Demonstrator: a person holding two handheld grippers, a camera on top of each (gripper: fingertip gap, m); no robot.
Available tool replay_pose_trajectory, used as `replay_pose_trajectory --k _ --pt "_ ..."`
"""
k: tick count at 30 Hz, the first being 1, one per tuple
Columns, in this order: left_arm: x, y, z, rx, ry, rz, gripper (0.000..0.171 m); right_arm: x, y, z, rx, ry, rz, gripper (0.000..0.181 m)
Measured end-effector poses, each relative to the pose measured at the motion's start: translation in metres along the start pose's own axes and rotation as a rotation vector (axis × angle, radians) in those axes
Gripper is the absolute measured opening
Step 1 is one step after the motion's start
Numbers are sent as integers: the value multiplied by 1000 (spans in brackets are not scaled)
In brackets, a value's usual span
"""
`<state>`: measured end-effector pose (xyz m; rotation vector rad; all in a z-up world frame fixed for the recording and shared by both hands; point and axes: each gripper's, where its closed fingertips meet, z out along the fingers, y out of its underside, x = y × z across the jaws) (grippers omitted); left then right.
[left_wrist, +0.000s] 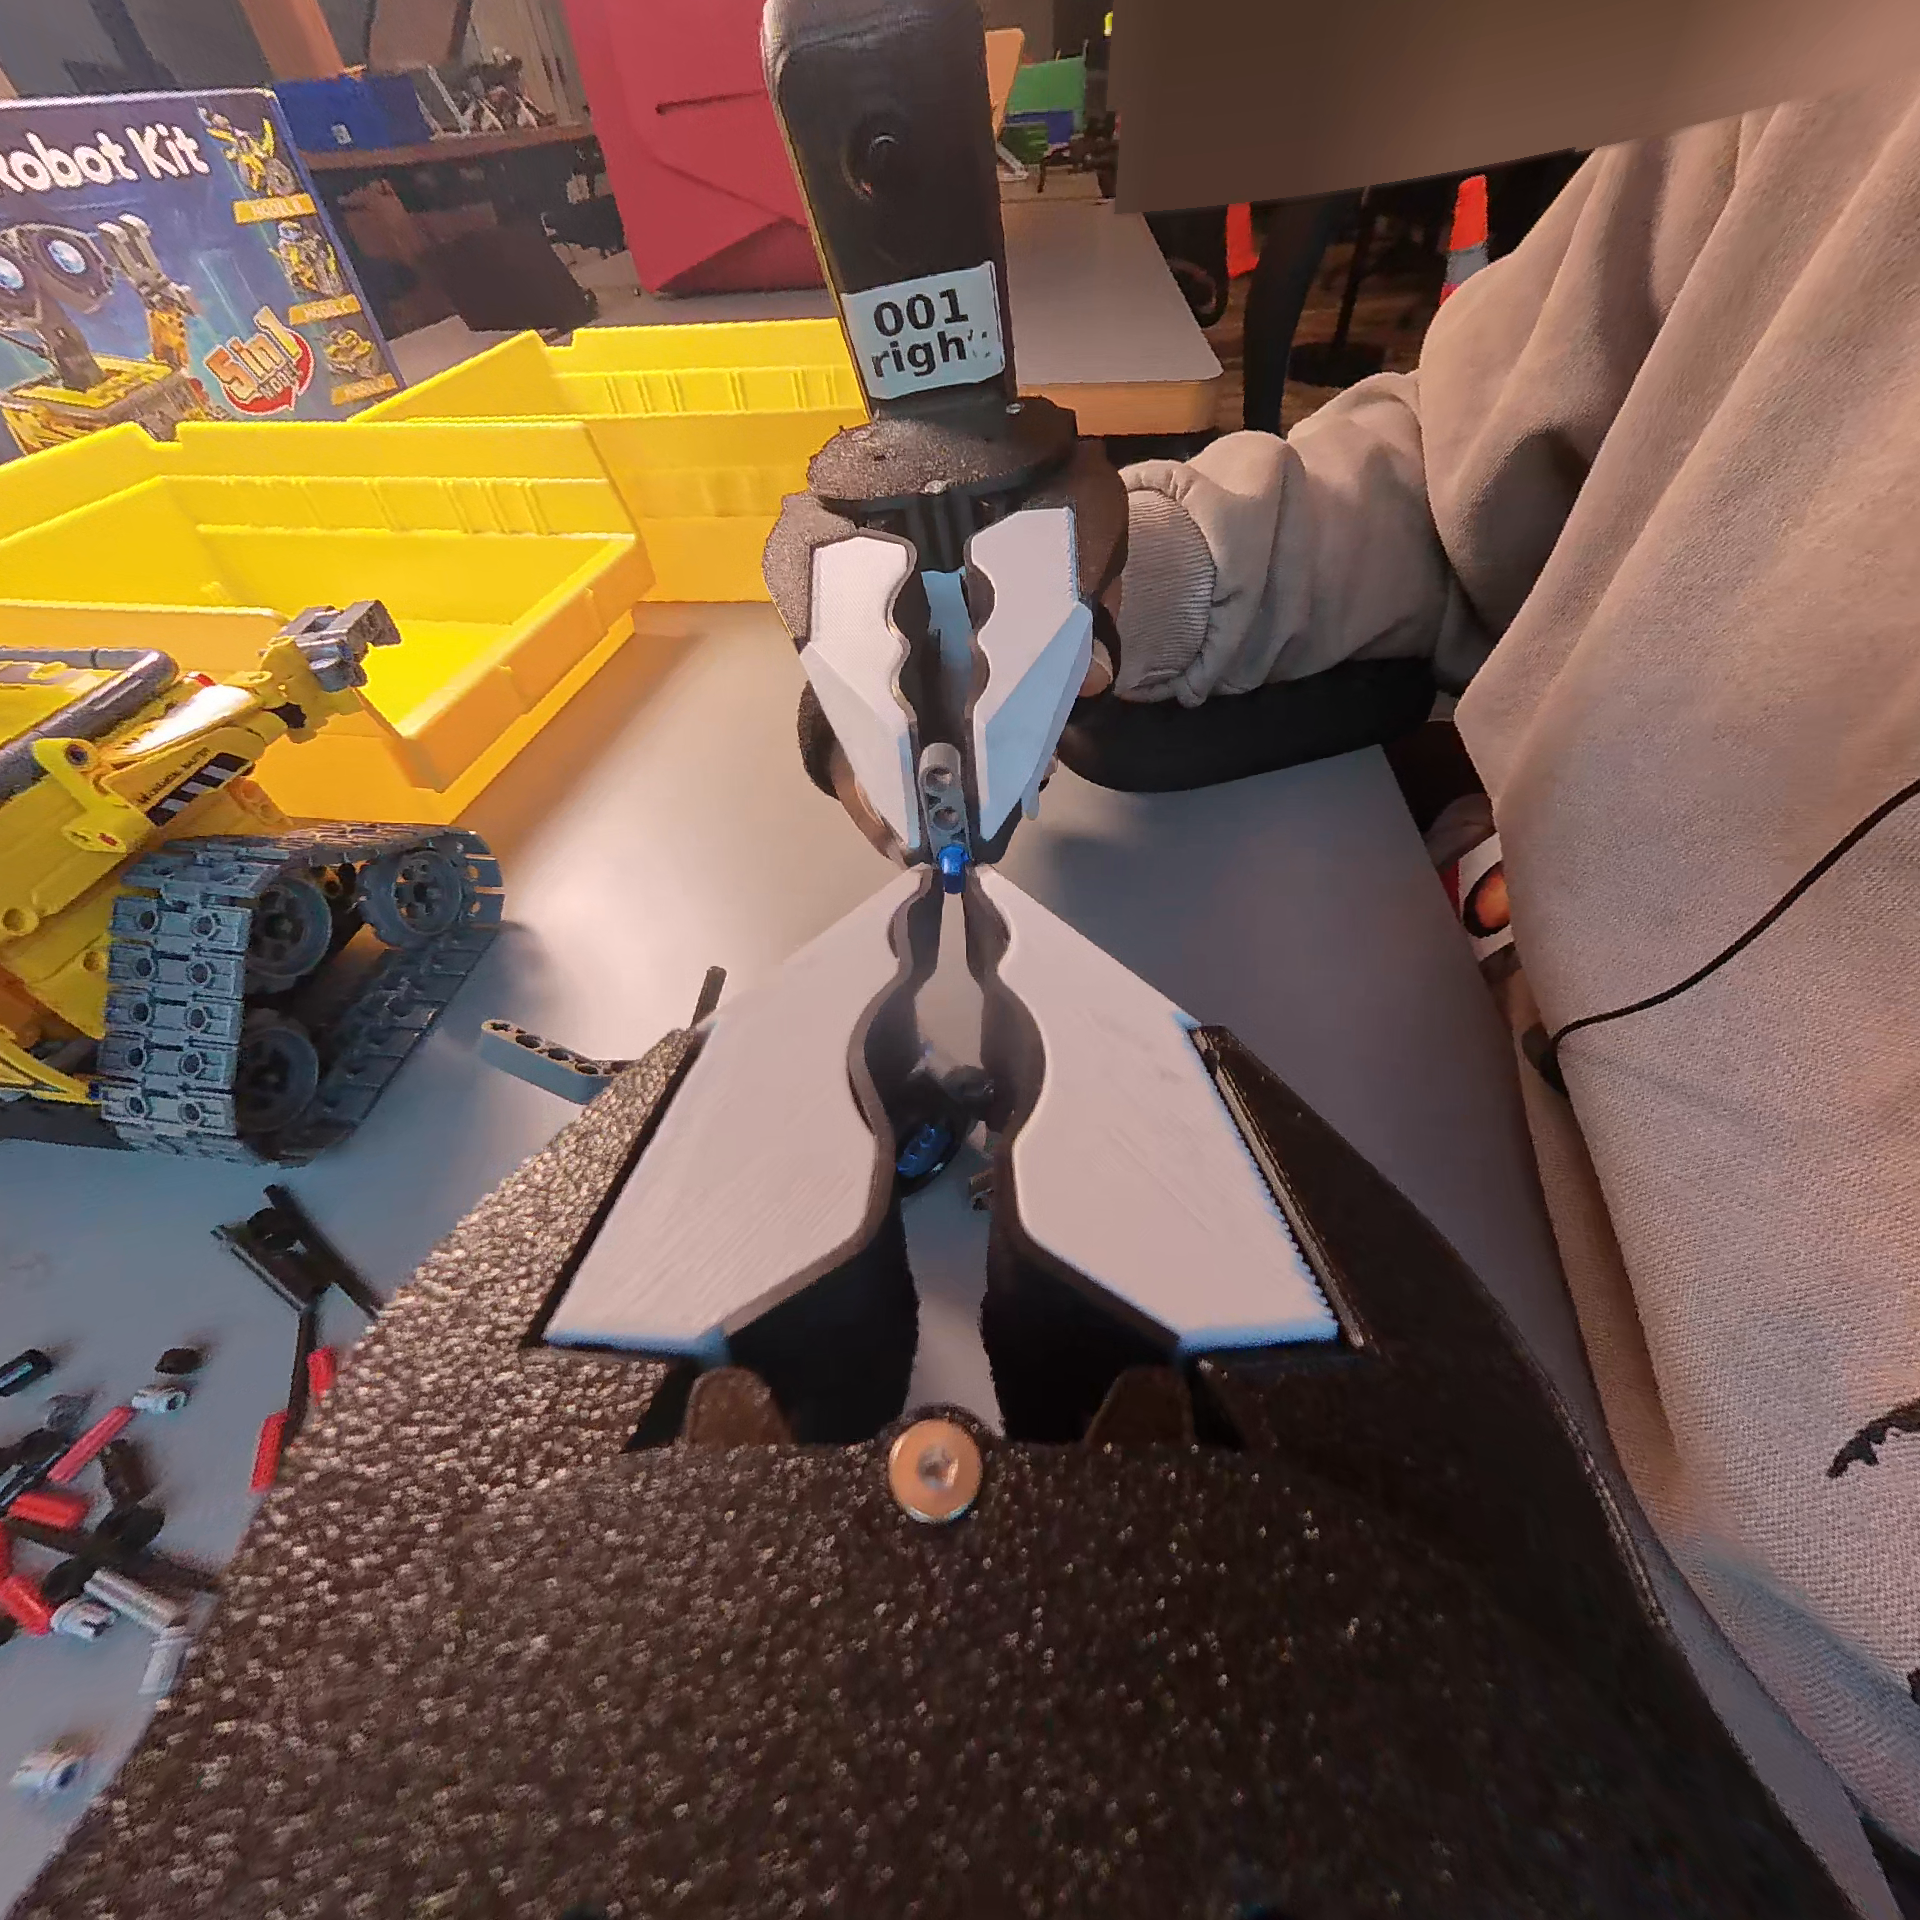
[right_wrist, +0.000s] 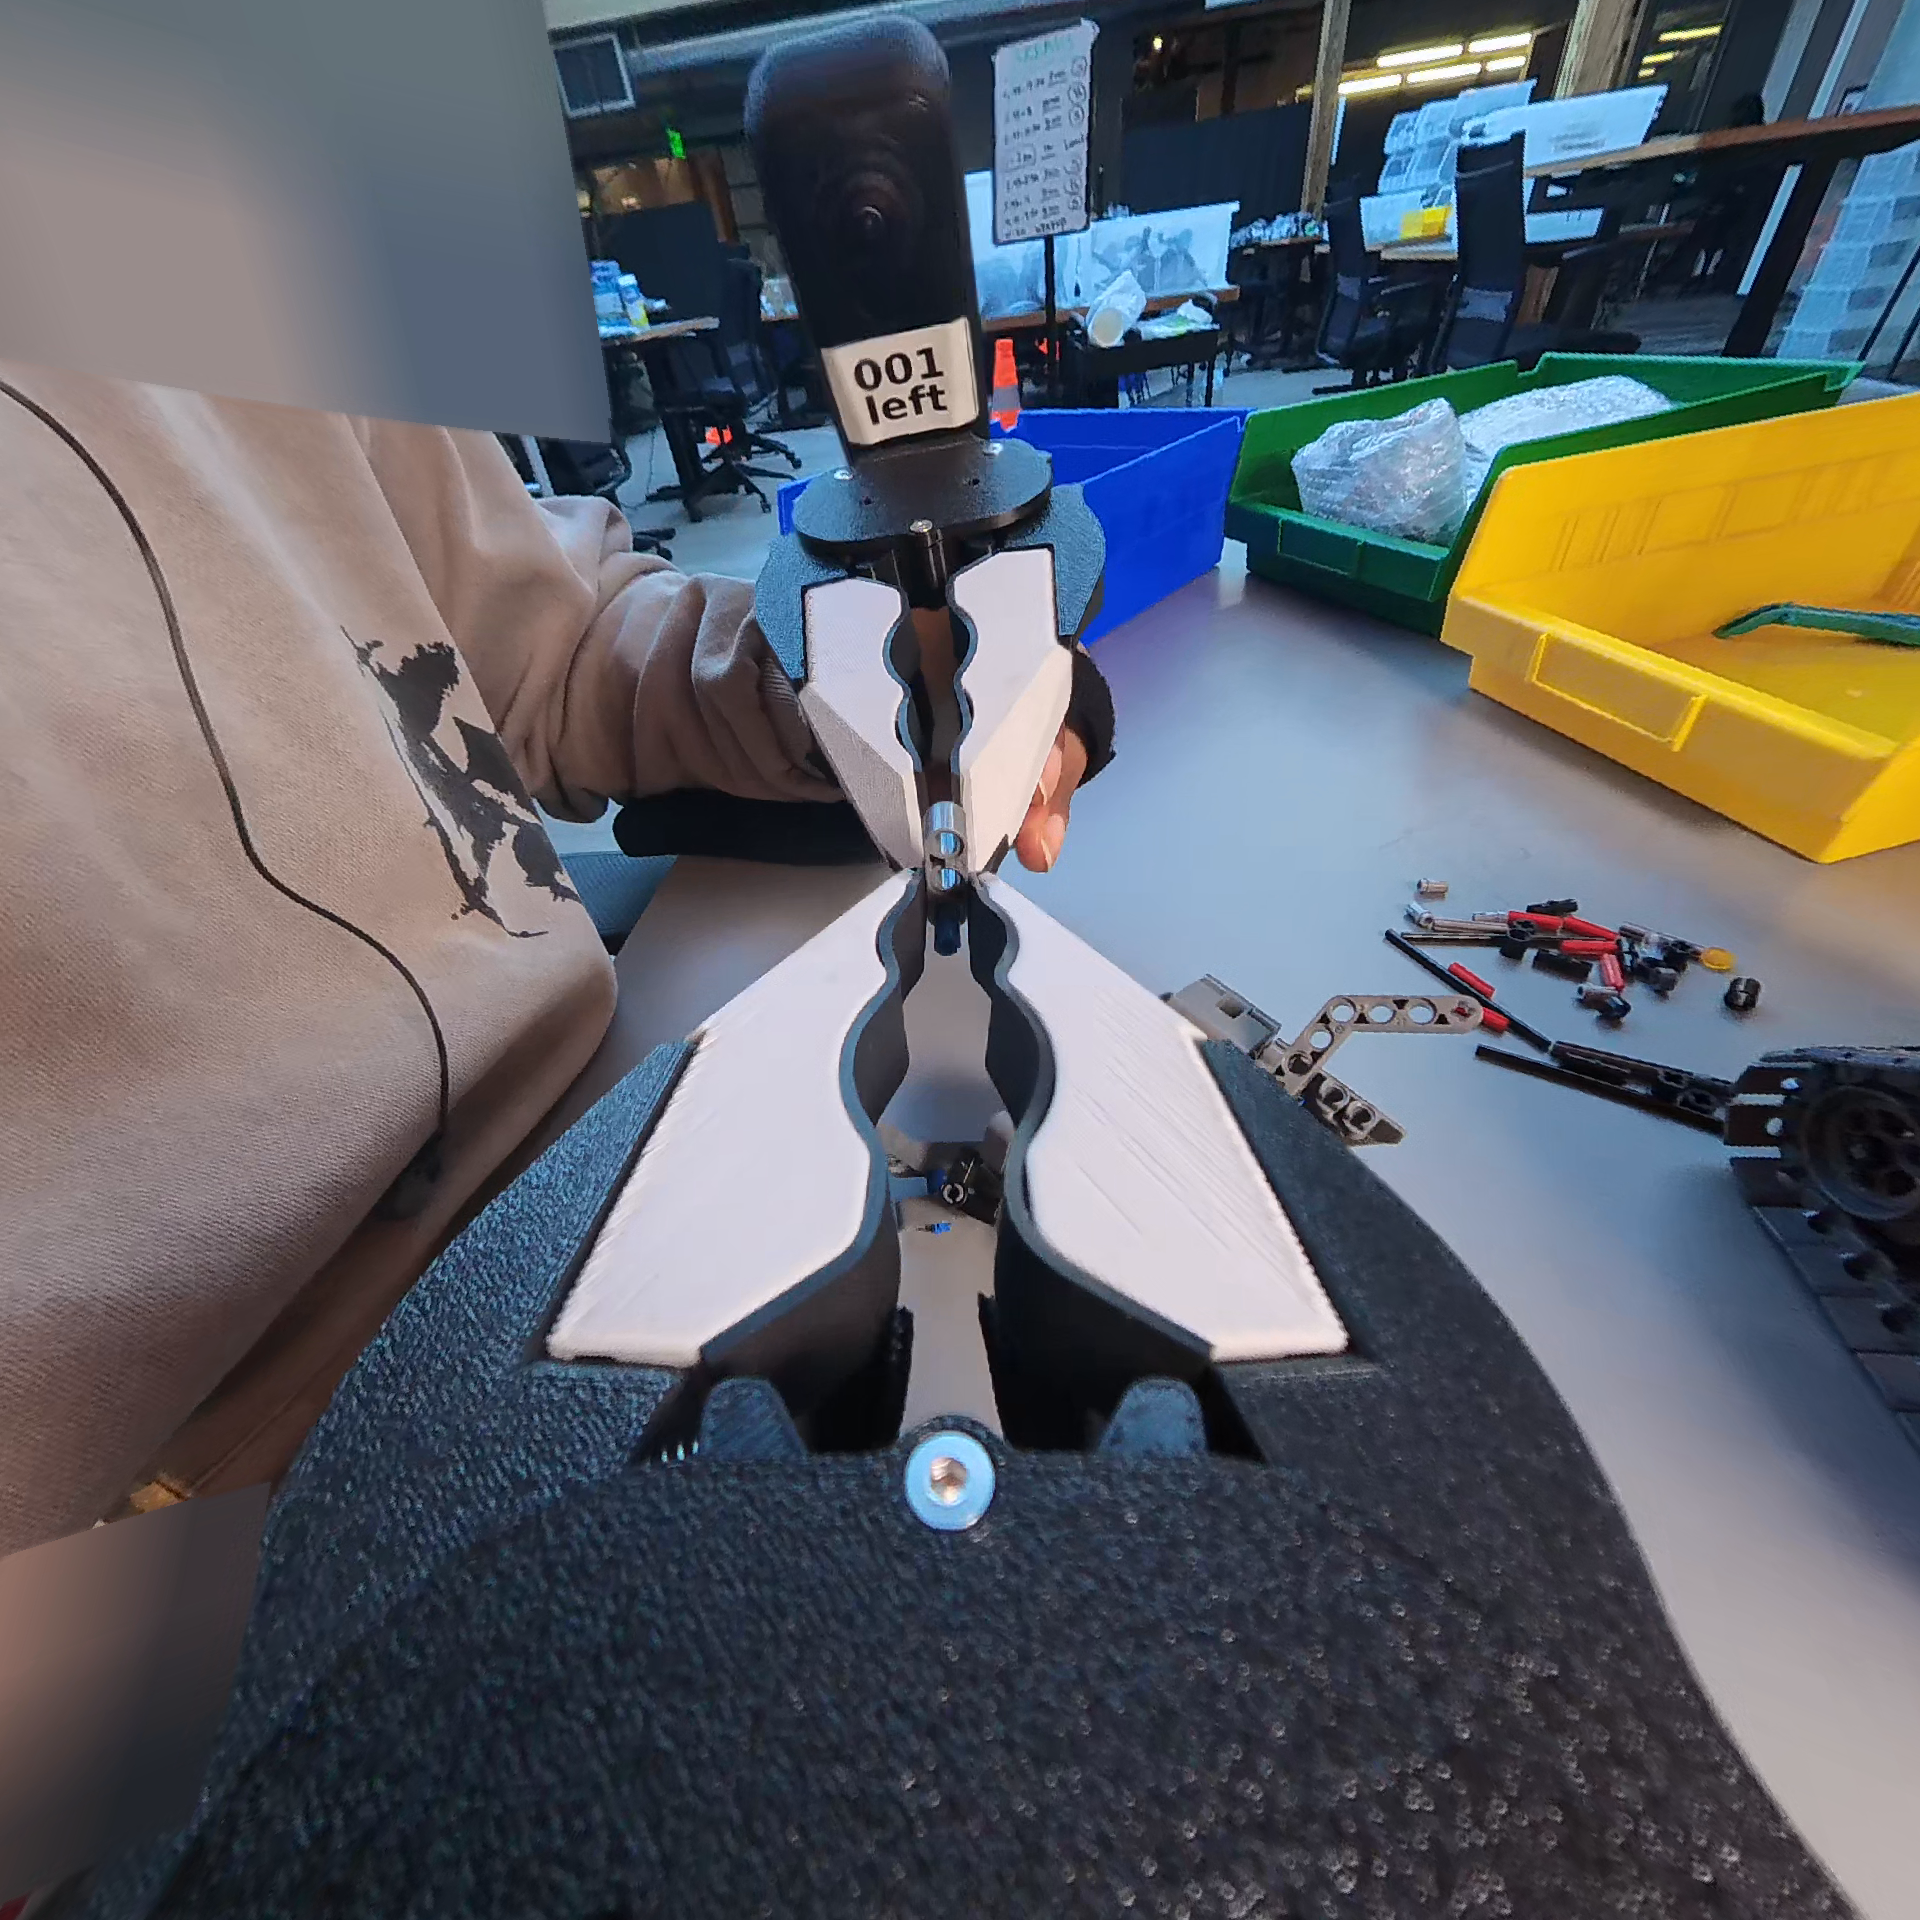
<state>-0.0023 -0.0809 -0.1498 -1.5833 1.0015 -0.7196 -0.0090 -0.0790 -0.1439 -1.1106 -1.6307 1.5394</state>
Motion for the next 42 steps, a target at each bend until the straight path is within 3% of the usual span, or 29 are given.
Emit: replay_pose_trajectory --k 8,9,11,12,15,17,18,23,30,34,42 --pt "4 -23 -5 62 46 -18 1 -8 -20 -10 48 -46 -65 7" --pt "-6 -29 -15 106 3 -31 0 -6 -27 -24 85 -52 -49 6" --pt "-40 -48 -67 283 -82 -149 0 18 -36 -61 126 70 -51 6" --pt "-41 -43 -70 262 -84 -142 0 19 -33 -59 93 88 -80 6" --pt "-18 -18 -20 100 11 -95 0 5 -29 -24 67 19 -104 7" --pt "-11 -15 -5 71 51 -92 7 2 -26 -15 49 15 -124 7" --pt "-9 -17 -4 88 67 -115 17 3 -23 -14 36 29 -139 7" --pt "-3 -19 -3 144 160 -309 0 0 -20 -9 5 107 -266 8" --pt "-4 -20 -7 209 277 -539 7 0 -22 -6 -68 220 -475 8" --pt "-3 -26 -9 248 334 -601 13 4 -17 -7 -91 243 -496 8" --pt "-9 -21 -5 215 271 -600 3 8 -17 -3 -158 347 -677 7"
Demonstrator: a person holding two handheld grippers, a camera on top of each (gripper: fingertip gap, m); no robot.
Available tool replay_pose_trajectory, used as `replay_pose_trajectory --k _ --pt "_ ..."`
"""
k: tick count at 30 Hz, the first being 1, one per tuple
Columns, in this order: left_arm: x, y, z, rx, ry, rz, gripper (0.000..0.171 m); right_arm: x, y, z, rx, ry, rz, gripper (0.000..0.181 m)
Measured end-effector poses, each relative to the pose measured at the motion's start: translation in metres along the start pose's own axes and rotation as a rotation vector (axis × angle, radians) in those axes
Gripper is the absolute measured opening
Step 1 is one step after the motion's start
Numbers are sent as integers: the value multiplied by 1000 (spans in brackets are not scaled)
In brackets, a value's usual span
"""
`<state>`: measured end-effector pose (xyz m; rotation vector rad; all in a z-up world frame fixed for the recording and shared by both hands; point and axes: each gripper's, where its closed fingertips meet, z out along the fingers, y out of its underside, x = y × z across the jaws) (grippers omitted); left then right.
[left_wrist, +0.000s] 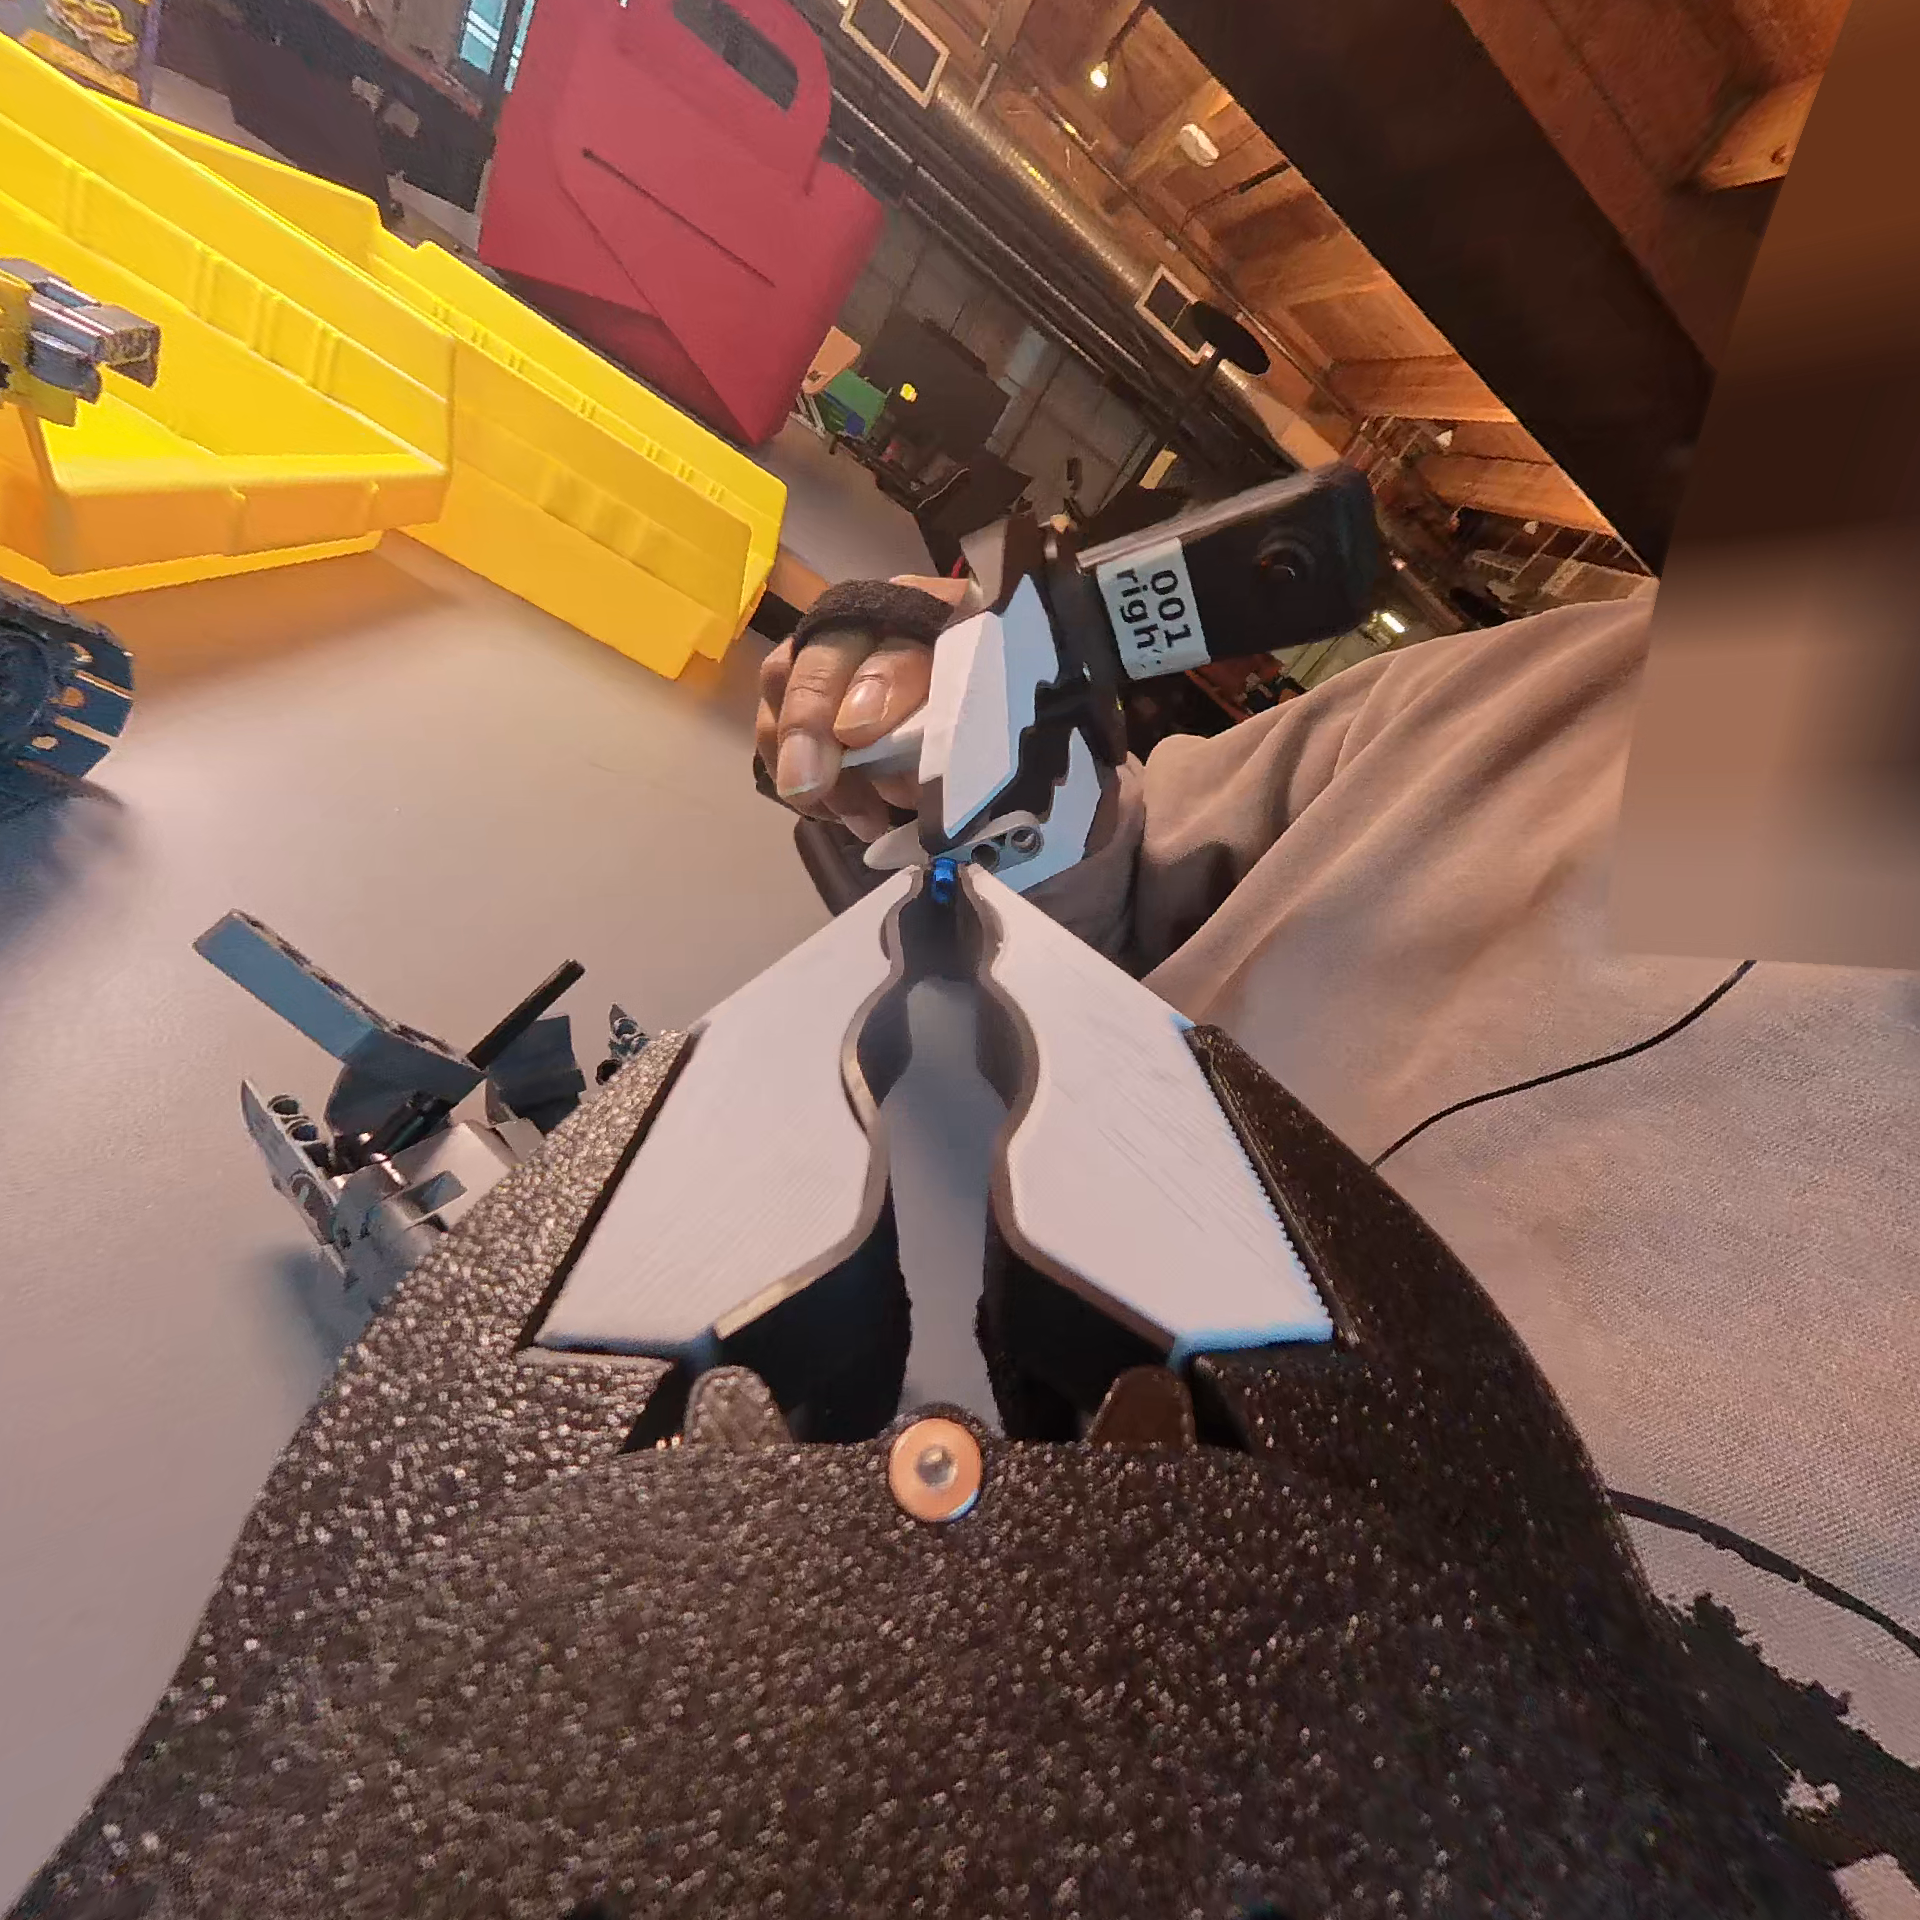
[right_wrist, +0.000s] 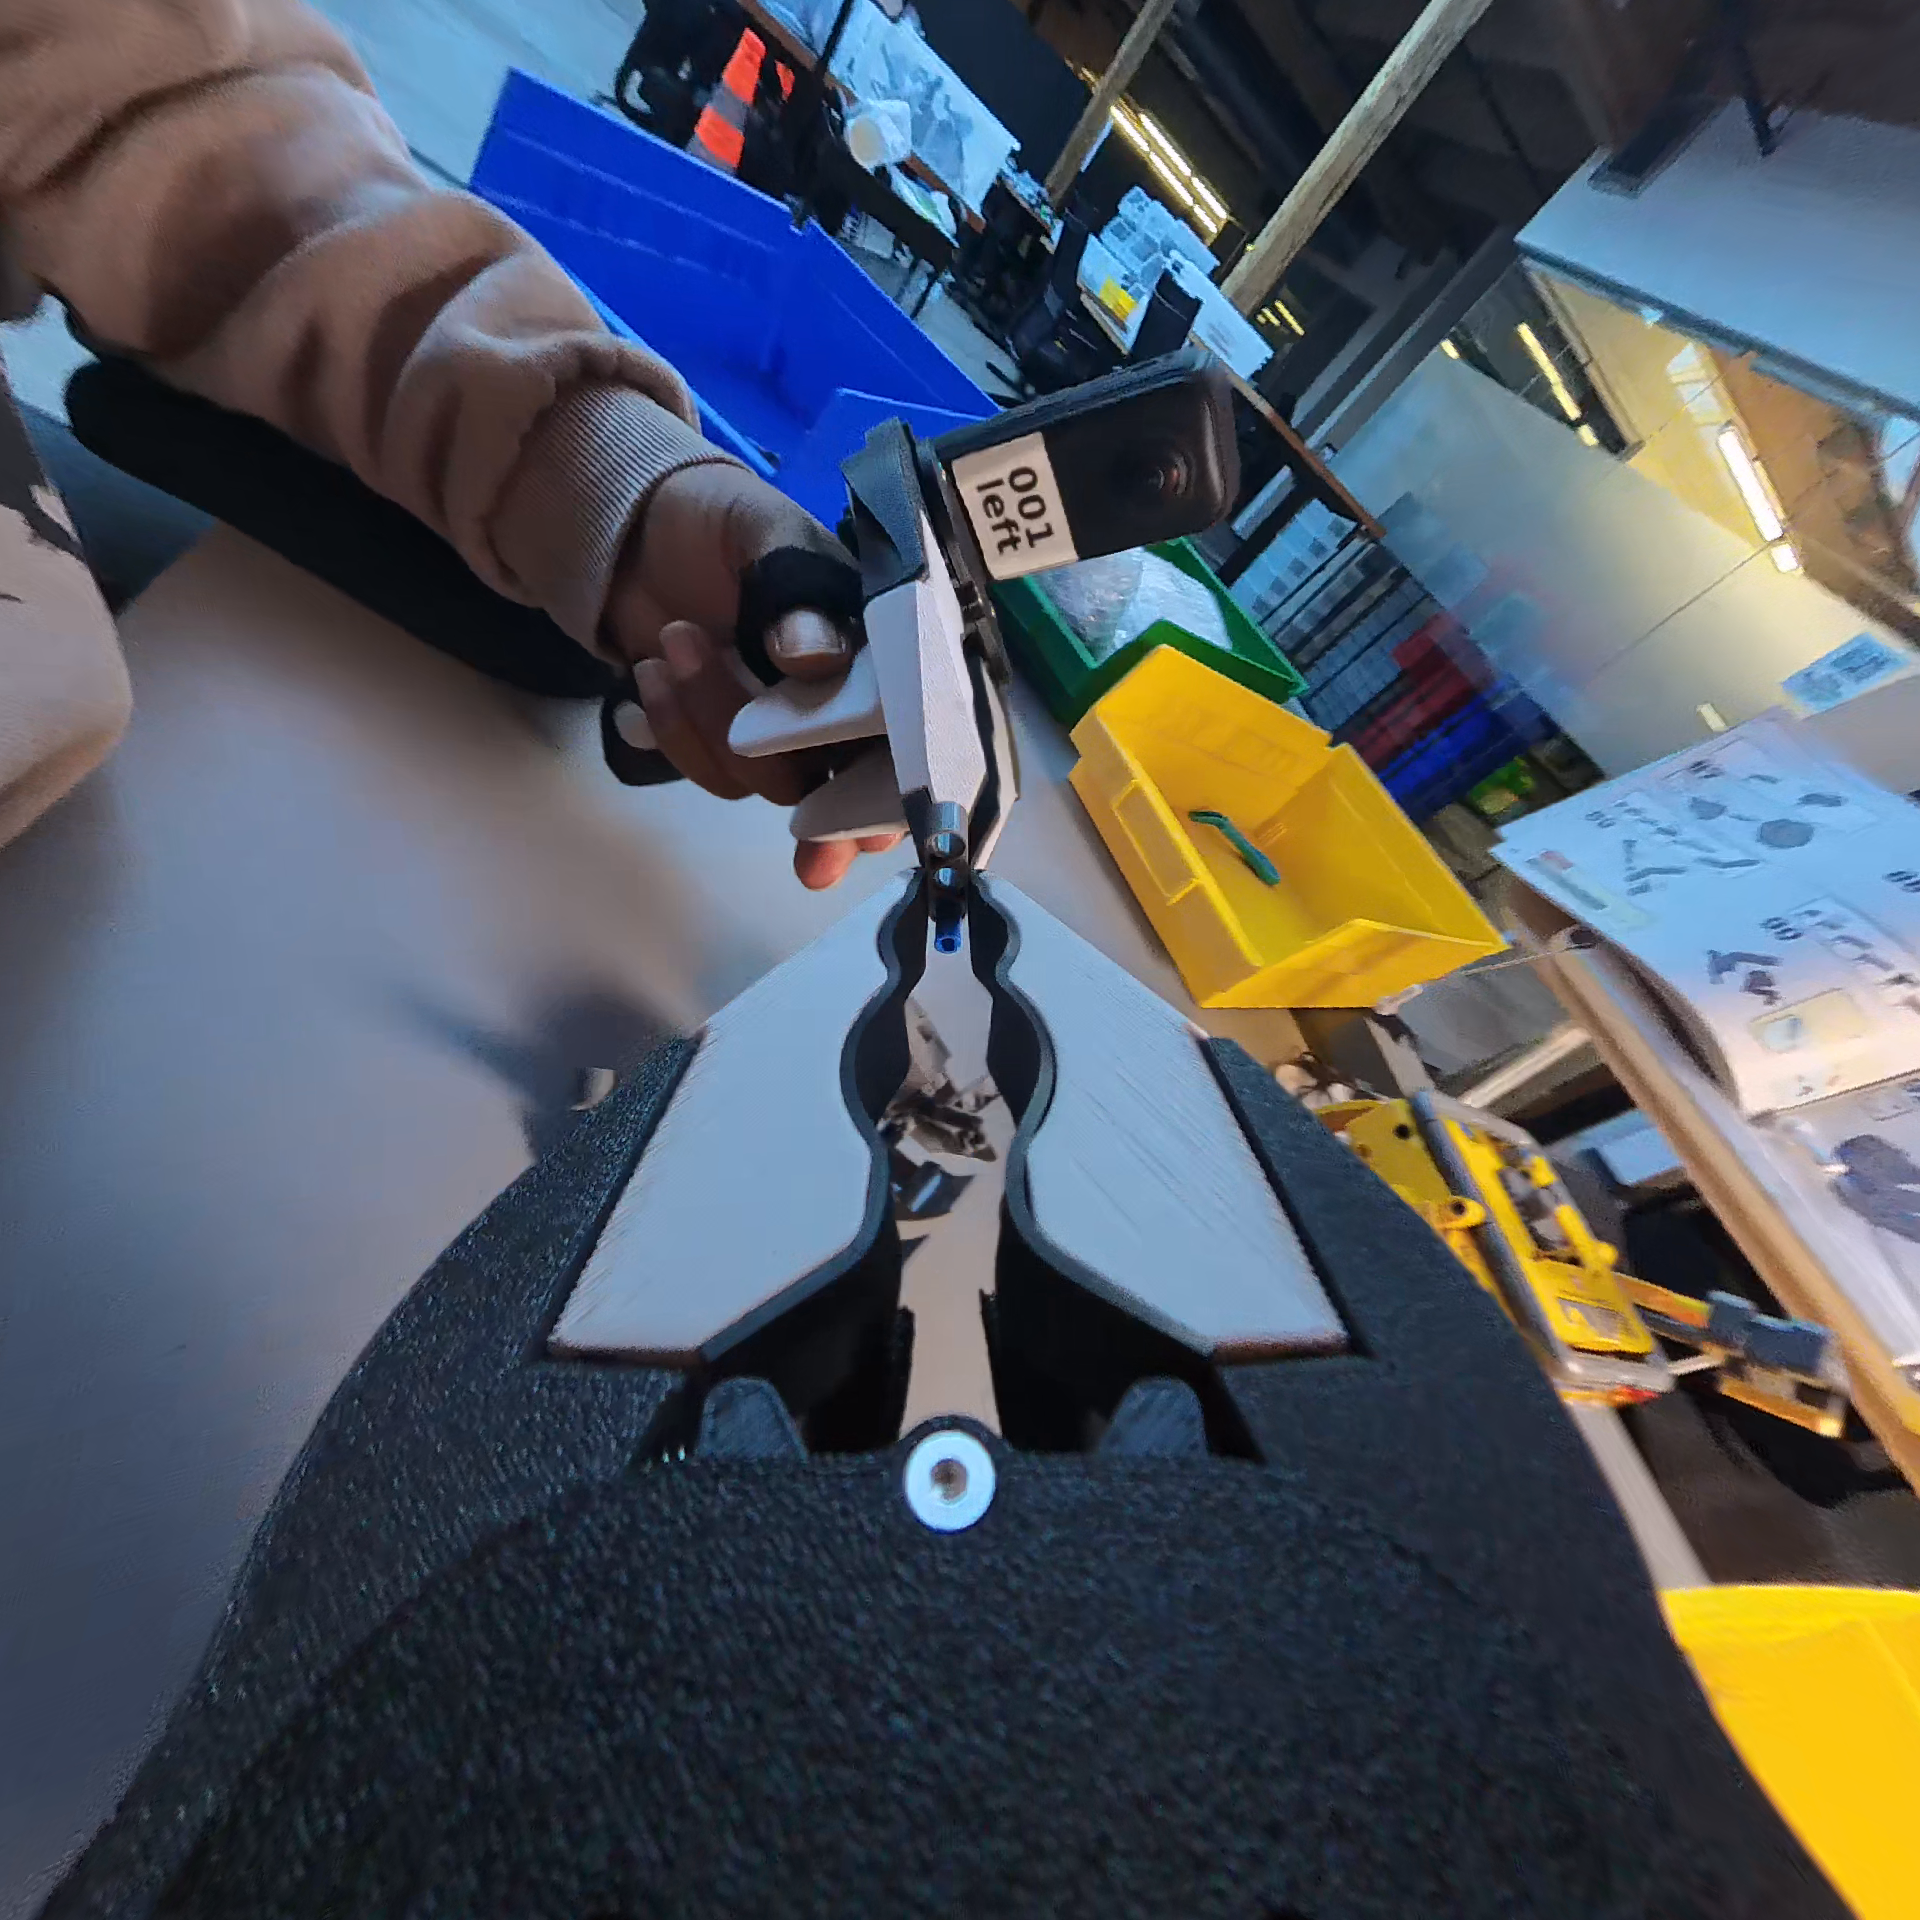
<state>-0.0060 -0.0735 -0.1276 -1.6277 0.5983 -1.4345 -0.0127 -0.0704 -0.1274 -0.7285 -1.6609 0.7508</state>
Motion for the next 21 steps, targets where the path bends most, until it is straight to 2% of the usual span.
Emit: replay_pose_trajectory --k 4,9,13,14,15,16,18,19,21 --pt "0 -7 -3 12 -14 17 2 6 -4 1 -25 64 -102 6" --pt "2 -13 0 -20 -34 67 0 11 -6 -4 40 27 12 6" --pt "4 -19 -4 0 -41 84 0 17 -5 -12 55 32 49 6" --pt "0 -45 -29 141 -58 52 0 34 5 -26 40 89 84 6" --pt "-8 -73 -68 284 -117 56 0 48 11 -43 61 124 165 6" --pt "-10 -81 -91 307 -191 129 0 52 14 -50 70 132 198 6" --pt "0 -64 -72 181 -201 246 0 41 4 -38 124 80 221 6" --pt "-6 -51 -57 115 -221 255 0 37 -2 -30 154 49 235 7" --pt "-7 -35 -34 50 -160 184 0 33 -5 -21 155 26 212 7"
